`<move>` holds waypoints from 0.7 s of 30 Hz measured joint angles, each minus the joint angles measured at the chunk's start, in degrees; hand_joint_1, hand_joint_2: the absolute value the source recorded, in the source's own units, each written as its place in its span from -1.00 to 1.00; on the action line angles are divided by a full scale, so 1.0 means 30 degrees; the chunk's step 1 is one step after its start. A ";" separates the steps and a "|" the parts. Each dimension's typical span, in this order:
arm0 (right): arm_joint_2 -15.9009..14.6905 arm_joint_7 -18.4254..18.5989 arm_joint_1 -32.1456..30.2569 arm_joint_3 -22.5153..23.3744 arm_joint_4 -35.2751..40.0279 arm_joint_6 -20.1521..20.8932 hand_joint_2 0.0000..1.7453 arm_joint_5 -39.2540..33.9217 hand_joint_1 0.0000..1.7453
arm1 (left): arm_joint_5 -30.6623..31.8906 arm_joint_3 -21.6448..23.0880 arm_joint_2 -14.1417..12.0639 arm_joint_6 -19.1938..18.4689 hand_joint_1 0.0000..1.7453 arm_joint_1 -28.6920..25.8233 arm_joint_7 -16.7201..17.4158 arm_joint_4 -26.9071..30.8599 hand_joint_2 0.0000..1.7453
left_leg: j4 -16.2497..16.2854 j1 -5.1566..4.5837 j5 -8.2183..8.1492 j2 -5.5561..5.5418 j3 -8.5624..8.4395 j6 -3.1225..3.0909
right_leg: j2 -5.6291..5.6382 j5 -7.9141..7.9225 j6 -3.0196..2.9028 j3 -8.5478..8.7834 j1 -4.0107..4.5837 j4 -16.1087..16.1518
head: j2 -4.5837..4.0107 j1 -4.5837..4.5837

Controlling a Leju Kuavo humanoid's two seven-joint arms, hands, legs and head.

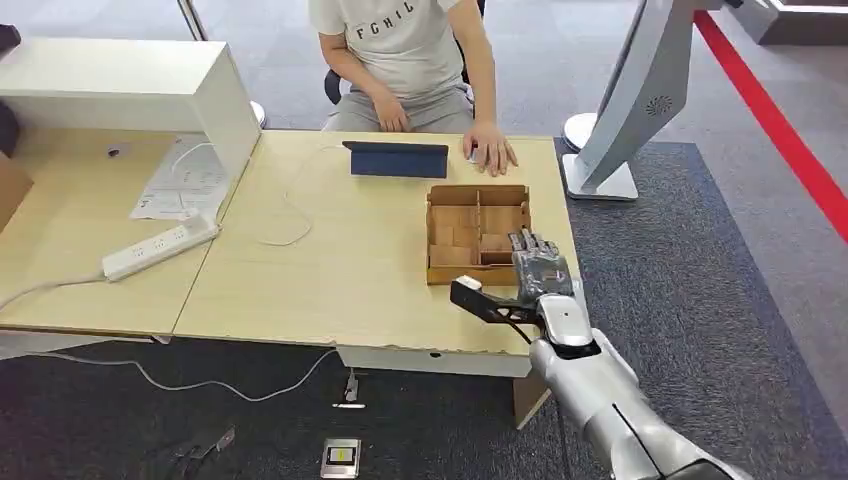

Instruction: Pass the card to the sensor for recognition and then transmit it.

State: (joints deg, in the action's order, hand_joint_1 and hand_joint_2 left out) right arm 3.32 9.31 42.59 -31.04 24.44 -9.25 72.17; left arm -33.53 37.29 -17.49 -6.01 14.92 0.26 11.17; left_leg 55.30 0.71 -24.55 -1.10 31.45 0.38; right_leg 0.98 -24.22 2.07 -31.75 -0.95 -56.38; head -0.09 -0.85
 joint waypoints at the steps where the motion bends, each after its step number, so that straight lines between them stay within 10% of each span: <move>1: 0.0007 -0.0001 -0.0001 -0.0007 -0.0022 0.0057 1.00 0.0146 -1.00 | 0.0000 0.0000 0.0008 0.0000 -1.00 0.0002 -0.0001 0.0000 -1.00 | 0.0001 0.0000 0.0000 0.0000 0.0000 0.0000 | 0.0000 0.0000 0.0000 0.0000 0.0000 -0.0001 | -0.0001 0.0000; 21: 0.0313 -0.0365 0.0738 -0.0262 -0.0372 0.0525 1.00 0.1181 -1.00 | 0.0022 0.0015 0.0183 0.0066 -1.00 0.0136 0.0102 0.0000 -1.00 | 0.0001 0.0000 0.0000 -0.0001 0.0000 0.0000 | 0.0000 0.0000 0.0000 0.0000 0.0000 -0.0001 | 0.0000 0.0000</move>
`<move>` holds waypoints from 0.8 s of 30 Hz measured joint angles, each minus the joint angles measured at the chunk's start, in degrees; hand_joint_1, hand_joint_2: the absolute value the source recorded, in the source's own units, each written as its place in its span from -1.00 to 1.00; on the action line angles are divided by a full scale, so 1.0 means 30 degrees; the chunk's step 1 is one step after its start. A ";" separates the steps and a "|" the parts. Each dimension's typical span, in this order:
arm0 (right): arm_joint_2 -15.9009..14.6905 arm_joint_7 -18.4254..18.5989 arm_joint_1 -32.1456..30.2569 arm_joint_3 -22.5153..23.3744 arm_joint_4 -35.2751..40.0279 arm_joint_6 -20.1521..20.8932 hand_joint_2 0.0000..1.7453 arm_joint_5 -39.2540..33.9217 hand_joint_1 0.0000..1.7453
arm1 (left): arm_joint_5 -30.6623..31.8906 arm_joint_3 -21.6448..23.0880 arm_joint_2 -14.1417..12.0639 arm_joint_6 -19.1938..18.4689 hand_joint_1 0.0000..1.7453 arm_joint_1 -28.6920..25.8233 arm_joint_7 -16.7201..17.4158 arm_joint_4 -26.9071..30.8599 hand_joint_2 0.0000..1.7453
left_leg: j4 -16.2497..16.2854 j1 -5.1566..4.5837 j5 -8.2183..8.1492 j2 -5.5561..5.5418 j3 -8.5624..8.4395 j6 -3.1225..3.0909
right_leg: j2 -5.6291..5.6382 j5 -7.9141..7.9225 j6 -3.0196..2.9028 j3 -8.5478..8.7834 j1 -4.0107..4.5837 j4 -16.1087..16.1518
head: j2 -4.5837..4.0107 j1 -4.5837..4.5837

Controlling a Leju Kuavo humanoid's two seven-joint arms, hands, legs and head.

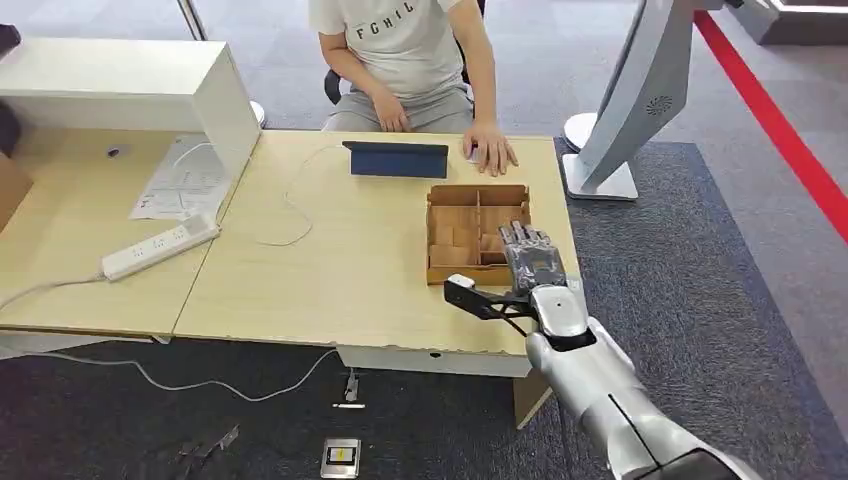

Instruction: Pass the card to the sensor for recognition and then transmit it.

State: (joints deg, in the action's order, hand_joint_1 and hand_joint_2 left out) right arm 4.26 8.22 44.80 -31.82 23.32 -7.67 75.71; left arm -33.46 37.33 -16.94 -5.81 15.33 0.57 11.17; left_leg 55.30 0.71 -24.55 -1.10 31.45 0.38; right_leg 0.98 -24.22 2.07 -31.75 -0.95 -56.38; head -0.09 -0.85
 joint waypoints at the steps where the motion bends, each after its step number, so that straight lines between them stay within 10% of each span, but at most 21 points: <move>1: 0.0000 0.0000 0.0017 -0.0022 0.0000 0.0029 1.00 0.0000 -1.00 | 0.0000 0.0007 0.0000 0.0000 -1.00 0.0003 0.0000 0.0000 -1.00 | 0.0000 0.0000 0.0000 0.0000 -0.0001 0.0000 | 0.0000 0.0000 0.0000 0.0000 0.0000 0.0000 | 0.0000 0.0000; 24: 0.0007 -0.0066 -0.0099 -0.0350 -0.0123 0.0415 1.00 0.0372 -1.00 | 0.0182 0.0044 0.0000 -0.0095 -1.00 0.0226 0.0058 0.0000 -1.00 | 0.0000 0.0000 -0.0001 0.0001 0.0001 0.0000 | 0.0000 0.0000 0.0000 -0.0002 0.0000 0.0001 | 0.0000 0.0000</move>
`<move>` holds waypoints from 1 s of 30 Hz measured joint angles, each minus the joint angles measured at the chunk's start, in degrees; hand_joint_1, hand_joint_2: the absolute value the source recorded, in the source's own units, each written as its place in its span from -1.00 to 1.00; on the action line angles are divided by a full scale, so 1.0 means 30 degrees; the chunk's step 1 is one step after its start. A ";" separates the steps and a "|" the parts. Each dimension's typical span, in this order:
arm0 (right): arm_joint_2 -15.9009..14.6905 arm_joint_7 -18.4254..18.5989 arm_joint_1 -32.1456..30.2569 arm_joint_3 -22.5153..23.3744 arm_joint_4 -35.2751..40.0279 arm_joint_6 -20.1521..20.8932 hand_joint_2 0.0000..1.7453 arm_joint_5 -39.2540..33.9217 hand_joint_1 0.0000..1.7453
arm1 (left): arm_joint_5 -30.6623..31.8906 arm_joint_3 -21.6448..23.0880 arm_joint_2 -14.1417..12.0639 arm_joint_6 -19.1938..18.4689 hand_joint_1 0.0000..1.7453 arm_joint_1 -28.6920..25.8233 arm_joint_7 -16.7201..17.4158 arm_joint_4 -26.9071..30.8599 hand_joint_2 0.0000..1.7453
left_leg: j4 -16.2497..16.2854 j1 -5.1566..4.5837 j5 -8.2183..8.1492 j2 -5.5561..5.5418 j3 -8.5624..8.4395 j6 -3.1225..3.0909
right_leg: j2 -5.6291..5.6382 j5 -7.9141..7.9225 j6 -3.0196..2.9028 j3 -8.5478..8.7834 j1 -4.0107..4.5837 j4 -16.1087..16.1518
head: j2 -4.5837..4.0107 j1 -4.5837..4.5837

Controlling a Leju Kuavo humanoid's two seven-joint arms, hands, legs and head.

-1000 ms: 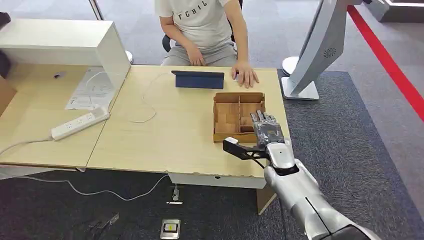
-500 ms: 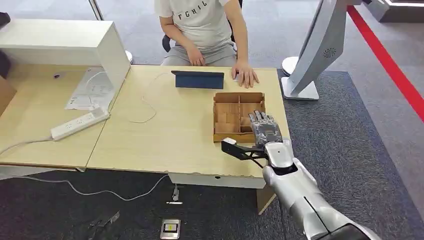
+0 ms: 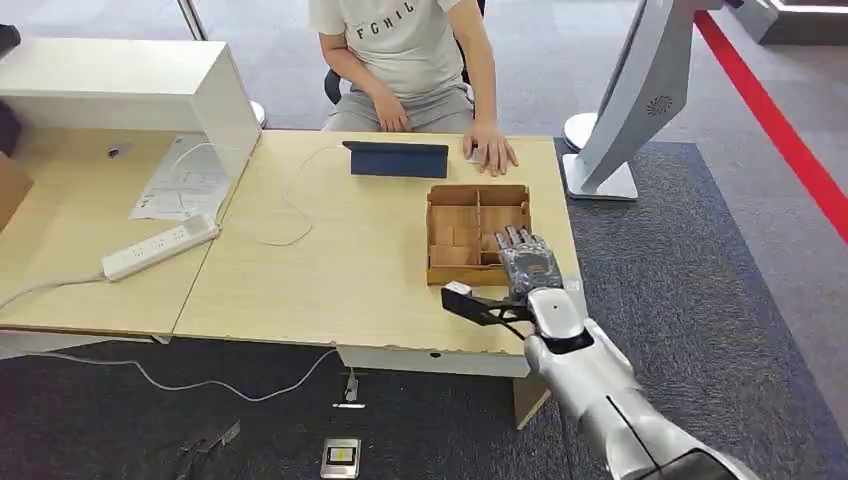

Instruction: Pass the card to the sensor for recognition and then transmit it.

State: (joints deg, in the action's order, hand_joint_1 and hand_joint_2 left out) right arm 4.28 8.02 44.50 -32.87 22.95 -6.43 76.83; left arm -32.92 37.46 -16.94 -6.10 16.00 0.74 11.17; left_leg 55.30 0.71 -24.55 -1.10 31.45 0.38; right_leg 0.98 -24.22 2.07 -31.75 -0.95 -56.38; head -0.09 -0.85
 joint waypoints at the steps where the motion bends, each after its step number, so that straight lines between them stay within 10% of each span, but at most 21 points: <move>1: 0.0000 -0.0007 -0.0018 0.0000 -0.0001 0.0007 1.00 0.0022 -1.00 | 0.0022 0.0000 0.0000 0.0000 -1.00 0.0000 0.0000 0.0000 -1.00 | 0.0000 0.0000 0.0000 0.0000 0.0000 0.0000 | 0.0000 0.0000 0.0000 0.0000 0.0000 0.0000 | 0.0000 0.0000; 12: -0.0007 -0.0116 -0.0079 -0.0211 -0.0190 0.0211 1.00 0.0219 -1.00 | 0.0058 0.0015 0.0066 -0.0058 -1.00 -0.0054 0.0029 0.0000 -1.00 | 0.0000 0.0000 0.0000 0.0000 0.0001 0.0000 | 0.0000 0.0000 0.0000 0.0000 0.0000 0.0000 | 0.0000 0.0000; 13: -0.0007 -0.0117 -0.0086 -0.0233 -0.0190 0.0226 1.00 0.0219 0.84 | 0.0058 0.0015 0.0066 -0.0058 -1.00 -0.0097 -0.0007 0.0000 -1.00 | 0.0000 0.0000 0.0000 0.0000 0.0001 0.0000 | 0.0000 0.0000 0.0000 0.0000 0.0000 0.0000 | 0.0000 0.0000; 14: -0.0015 -0.0123 -0.0093 -0.0248 -0.0190 0.0233 1.00 0.0211 1.00 | 0.0058 0.0015 0.0073 -0.0058 -1.00 -0.0138 -0.0029 0.0000 -1.00 | 0.0000 0.0000 0.0000 0.0001 0.0001 0.0000 | 0.0000 0.0000 0.0000 -0.0001 0.0000 0.0001 | -0.0006 0.0000; 30: -0.0146 -0.0160 -0.0139 -0.0277 -0.0175 0.0167 1.00 0.0065 1.00 | 0.0109 0.0015 0.0153 -0.0087 -1.00 -0.0628 -0.0160 0.0000 -1.00 | 0.0000 0.0000 0.0000 0.0000 -0.0003 0.0000 | 0.0000 0.0000 0.0000 0.0001 -0.0001 0.0005 | 0.0000 0.0000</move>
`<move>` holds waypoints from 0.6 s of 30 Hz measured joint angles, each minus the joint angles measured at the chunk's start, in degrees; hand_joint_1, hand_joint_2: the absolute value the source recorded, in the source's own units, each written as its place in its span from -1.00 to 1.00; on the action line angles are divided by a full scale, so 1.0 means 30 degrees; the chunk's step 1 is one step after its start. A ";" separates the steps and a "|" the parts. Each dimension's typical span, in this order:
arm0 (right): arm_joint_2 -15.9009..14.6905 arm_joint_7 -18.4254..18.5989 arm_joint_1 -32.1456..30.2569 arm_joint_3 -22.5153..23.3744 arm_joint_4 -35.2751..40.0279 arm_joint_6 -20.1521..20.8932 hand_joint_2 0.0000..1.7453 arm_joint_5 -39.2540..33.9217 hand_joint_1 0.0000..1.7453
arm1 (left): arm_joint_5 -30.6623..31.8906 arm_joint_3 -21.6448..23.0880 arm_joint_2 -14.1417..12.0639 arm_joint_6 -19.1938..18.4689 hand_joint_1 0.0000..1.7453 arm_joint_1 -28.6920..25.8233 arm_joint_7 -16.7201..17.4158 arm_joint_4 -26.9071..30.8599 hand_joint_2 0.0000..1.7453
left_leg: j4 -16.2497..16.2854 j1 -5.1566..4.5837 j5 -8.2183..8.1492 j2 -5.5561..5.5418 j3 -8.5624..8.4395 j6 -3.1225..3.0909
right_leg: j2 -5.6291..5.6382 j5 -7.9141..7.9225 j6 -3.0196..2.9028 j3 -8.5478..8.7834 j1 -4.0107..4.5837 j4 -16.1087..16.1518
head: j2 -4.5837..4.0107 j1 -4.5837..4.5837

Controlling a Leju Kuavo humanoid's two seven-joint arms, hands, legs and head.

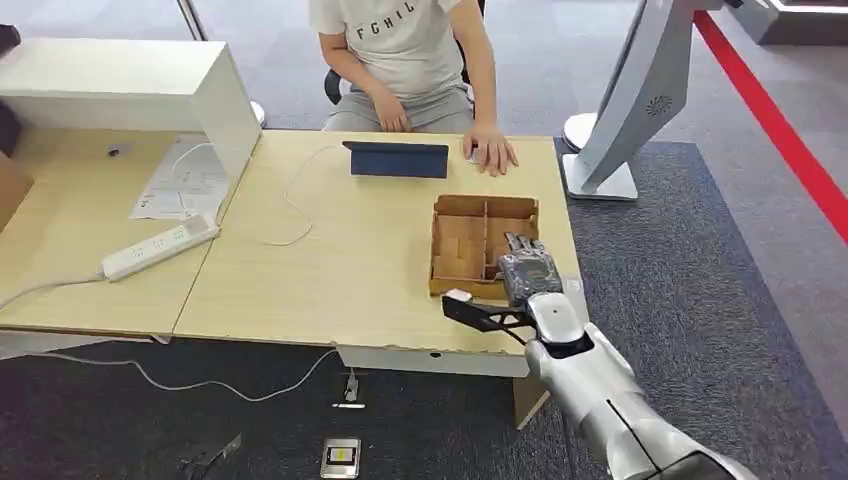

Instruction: Pass the card to the sensor for recognition and then transmit it.

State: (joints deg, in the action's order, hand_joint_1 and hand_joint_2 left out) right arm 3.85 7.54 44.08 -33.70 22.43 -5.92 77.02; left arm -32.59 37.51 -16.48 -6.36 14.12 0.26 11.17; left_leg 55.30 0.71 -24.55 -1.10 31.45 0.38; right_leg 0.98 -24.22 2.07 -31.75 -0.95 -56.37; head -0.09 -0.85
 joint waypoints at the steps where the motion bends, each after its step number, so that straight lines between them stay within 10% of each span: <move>1: -0.0007 0.0000 -0.0003 0.0000 -0.0007 0.0000 1.00 -0.0036 1.00 | 0.0000 0.0000 0.0015 0.0000 -1.00 -0.0001 0.0000 0.0000 -1.00 | 0.0000 0.0000 0.0000 -0.0001 0.0000 0.0000 | 0.0000 0.0000 0.0000 -0.0001 0.0000 0.0000 | 0.0000 0.0007; 18: -0.0270 -0.0430 0.0031 0.0022 -0.0044 -0.1400 1.00 -0.0765 1.00 | -0.0007 0.0000 0.0058 0.0007 -1.00 -0.0014 -0.0102 0.0000 -1.00 | 0.0001 -0.0003 0.0001 0.0000 0.0006 -0.0001 | 0.0000 0.0004 0.0002 0.0004 -0.0003 -0.0002 | -0.0007 0.0007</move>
State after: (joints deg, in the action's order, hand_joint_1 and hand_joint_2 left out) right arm 3.04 6.25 44.18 -33.64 22.29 -10.12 74.73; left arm -32.61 37.51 -16.31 -6.34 14.08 -0.04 11.17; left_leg 55.30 0.70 -24.55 -1.10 31.46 0.38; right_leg 0.98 -24.21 2.08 -31.74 -0.96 -56.37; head -0.11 -0.83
